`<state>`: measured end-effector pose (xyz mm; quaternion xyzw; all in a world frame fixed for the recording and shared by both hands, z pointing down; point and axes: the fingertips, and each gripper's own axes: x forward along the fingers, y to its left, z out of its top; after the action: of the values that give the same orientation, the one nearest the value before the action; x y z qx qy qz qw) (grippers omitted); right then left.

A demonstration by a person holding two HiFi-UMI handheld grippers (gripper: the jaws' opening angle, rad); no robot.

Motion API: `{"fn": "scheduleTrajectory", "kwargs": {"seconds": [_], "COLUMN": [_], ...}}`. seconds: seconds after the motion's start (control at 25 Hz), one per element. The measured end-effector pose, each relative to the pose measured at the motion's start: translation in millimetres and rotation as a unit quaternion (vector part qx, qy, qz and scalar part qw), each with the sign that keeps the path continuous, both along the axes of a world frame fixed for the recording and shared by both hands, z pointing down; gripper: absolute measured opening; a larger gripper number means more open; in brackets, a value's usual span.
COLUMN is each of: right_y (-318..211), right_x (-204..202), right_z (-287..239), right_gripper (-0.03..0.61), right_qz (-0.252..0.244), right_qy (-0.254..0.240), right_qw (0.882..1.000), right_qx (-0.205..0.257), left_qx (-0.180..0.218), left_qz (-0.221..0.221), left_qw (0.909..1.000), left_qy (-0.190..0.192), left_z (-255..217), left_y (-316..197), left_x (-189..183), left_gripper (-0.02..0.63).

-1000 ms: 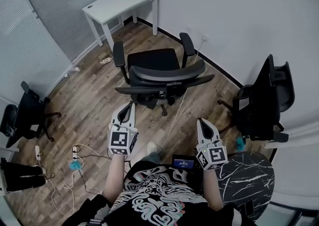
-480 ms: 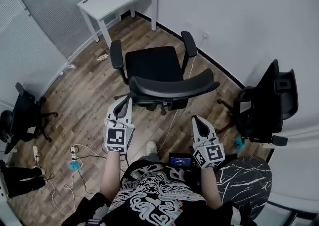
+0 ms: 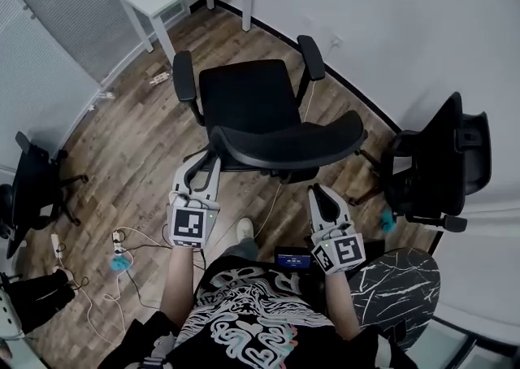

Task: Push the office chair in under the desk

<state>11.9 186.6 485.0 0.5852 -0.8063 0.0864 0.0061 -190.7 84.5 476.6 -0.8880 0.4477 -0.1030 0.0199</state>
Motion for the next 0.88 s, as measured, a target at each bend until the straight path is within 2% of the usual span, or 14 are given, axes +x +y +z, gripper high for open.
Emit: {"fn": "scheduleTrajectory", "kwargs": {"seconds": [0.24, 0.36, 0.68, 0.88], "right_y": [-6, -12, -25, -37], "right_x": [-6, -7, -7, -18], "right_z": [-4, -5, 3, 2], "right_gripper": [0.045, 0.089, 0.124, 0.132], "right_qz": [0.007, 0.000, -0.021, -0.033], "right_qy": [-0.018, -0.015, 0.013, 0.020], "right_qw": [1.000, 1.000, 1.000, 0.999], "right_qx": [0.006, 0.007, -0.005, -0.004], "left_qx": [-0.013, -0.017, -0.042, -0.043], "left_qz": [0.001, 0.002, 0.012, 0.006], "left_qw": [0.9999, 0.9998, 0.9984, 0.9981], "left_qy": [-0.007, -0.014, -0.037, -0.044], "left_z": [6, 6, 17, 16], "left_y": [-13, -16, -23, -35], "left_x": [-1, 4, 29, 27], "left_gripper": [0.154, 0.190, 0.324, 0.345]}}
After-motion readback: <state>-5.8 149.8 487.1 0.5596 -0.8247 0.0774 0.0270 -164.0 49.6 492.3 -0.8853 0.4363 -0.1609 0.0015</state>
